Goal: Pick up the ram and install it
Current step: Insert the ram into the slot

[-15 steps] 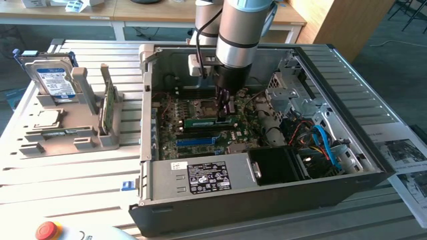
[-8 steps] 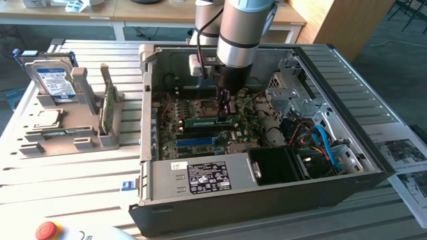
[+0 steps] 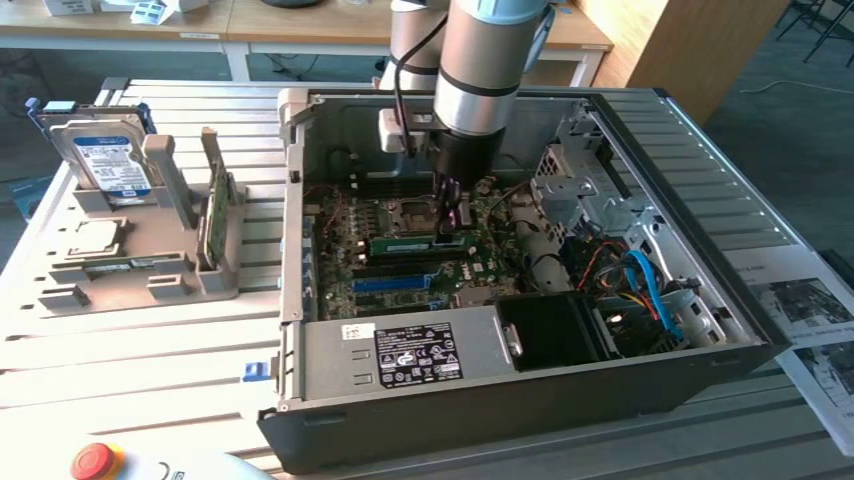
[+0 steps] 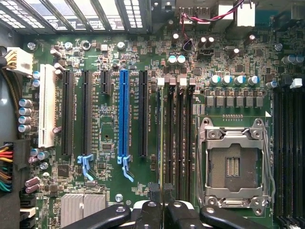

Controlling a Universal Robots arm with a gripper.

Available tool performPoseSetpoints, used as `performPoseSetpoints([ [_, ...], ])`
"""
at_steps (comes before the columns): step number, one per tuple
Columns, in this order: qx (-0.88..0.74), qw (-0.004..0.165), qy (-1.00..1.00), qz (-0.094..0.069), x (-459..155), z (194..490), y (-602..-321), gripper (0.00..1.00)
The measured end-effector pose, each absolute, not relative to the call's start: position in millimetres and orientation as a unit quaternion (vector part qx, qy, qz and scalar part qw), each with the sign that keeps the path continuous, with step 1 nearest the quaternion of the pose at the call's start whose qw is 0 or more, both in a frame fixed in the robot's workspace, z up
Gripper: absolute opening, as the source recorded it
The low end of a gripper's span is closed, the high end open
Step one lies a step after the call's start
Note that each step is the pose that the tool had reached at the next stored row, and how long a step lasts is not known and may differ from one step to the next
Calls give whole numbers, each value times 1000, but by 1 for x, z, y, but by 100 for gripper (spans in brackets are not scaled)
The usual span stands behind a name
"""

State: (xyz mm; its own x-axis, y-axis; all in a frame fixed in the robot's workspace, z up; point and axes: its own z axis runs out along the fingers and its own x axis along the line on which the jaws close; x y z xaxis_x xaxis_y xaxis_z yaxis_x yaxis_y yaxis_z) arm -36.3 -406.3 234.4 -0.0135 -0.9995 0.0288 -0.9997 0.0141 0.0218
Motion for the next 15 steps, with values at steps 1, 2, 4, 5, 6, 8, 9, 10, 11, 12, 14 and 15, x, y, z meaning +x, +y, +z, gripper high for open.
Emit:
performPoseSetpoints([
  [1,702,18,-712,2,-37,234,-406,12],
  [2,702,18,-712,2,-37,234,-406,12],
  [4,702,18,-712,2,-37,234,-405,12],
  [5,702,18,-712,2,-38,234,-405,12],
  [6,702,18,-712,2,-38,234,-405,12],
  [8,702,18,-712,2,-38,233,-405,12],
  [9,702,18,-712,2,-38,233,-405,12],
  [10,702,18,-712,2,-38,233,-405,12],
  [11,702,18,-712,2,-38,233,-405,12],
  [12,702,18,-712,2,-38,233,-405,12],
  [14,702,18,-712,2,-39,232,-405,12],
  [15,702,18,-712,2,-39,232,-405,12],
])
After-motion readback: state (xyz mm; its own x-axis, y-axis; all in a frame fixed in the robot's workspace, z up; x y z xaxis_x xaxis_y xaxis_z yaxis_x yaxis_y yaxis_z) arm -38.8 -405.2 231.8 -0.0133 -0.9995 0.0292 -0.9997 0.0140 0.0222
